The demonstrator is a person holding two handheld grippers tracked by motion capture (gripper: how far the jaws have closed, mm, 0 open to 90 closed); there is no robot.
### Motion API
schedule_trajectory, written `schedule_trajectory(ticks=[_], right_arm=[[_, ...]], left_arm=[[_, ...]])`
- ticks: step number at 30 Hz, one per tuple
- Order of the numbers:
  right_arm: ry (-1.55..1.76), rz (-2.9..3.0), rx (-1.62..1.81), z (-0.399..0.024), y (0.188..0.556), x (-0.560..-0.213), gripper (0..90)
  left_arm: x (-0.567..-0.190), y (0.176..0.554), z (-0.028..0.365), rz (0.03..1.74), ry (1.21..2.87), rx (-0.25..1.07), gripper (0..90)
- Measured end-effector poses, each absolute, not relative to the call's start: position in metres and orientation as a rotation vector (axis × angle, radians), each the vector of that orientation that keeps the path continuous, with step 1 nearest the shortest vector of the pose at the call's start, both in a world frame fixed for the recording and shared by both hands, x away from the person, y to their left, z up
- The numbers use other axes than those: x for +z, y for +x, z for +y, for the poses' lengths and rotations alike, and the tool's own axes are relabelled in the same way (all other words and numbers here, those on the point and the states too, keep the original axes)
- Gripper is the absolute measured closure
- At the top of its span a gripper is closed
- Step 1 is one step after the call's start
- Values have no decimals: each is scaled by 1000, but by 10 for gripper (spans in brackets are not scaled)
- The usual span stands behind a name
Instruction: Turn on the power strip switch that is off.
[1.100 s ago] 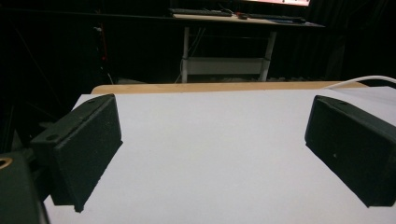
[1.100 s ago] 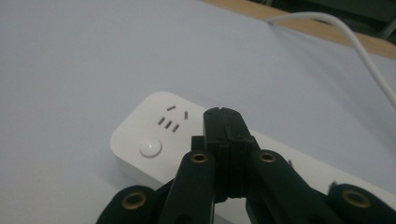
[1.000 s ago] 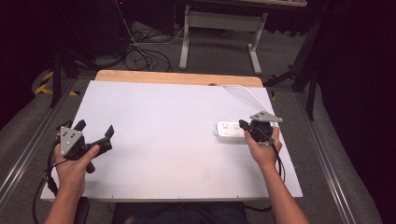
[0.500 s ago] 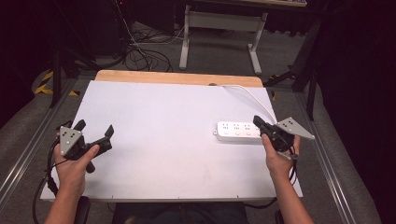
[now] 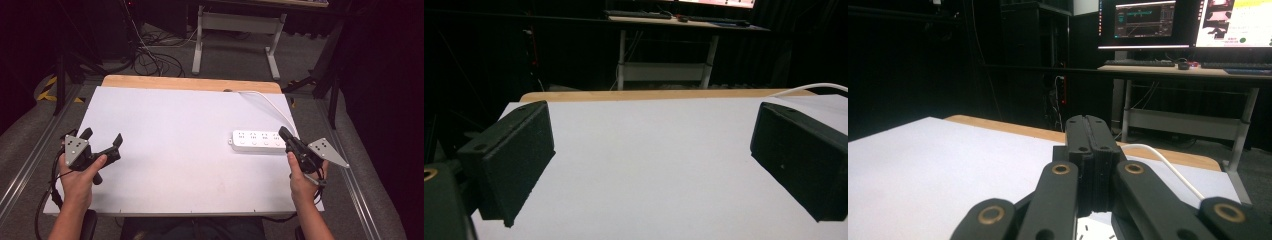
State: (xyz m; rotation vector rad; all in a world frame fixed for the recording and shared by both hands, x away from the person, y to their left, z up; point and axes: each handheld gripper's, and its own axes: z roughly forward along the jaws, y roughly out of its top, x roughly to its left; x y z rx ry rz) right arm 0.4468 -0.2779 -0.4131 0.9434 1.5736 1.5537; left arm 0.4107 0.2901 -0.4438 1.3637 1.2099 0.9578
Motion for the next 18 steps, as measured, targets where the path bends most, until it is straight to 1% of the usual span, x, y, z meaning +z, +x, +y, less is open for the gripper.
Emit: schedule_trajectory(ticks=[5, 11, 13, 15, 18], right_arm=[[940, 1582, 1543, -277, 449, -416, 900], [934, 1580, 1534, -276, 449, -416, 878], [930, 1584, 1528, -275, 449, -416, 843], [934, 1582, 1513, -275, 449, -416, 778], [926, 1583, 1506, -274, 450, -416, 753]], left_arm=[[-444, 411, 291, 1211, 1366, 955, 43], [-444, 411, 290, 1211, 1369, 956, 43], [-444, 411, 290, 1211, 1368, 957, 43], [-444, 411, 290, 1211, 1367, 957, 43], [-444, 411, 291, 1209, 1371, 957, 44]])
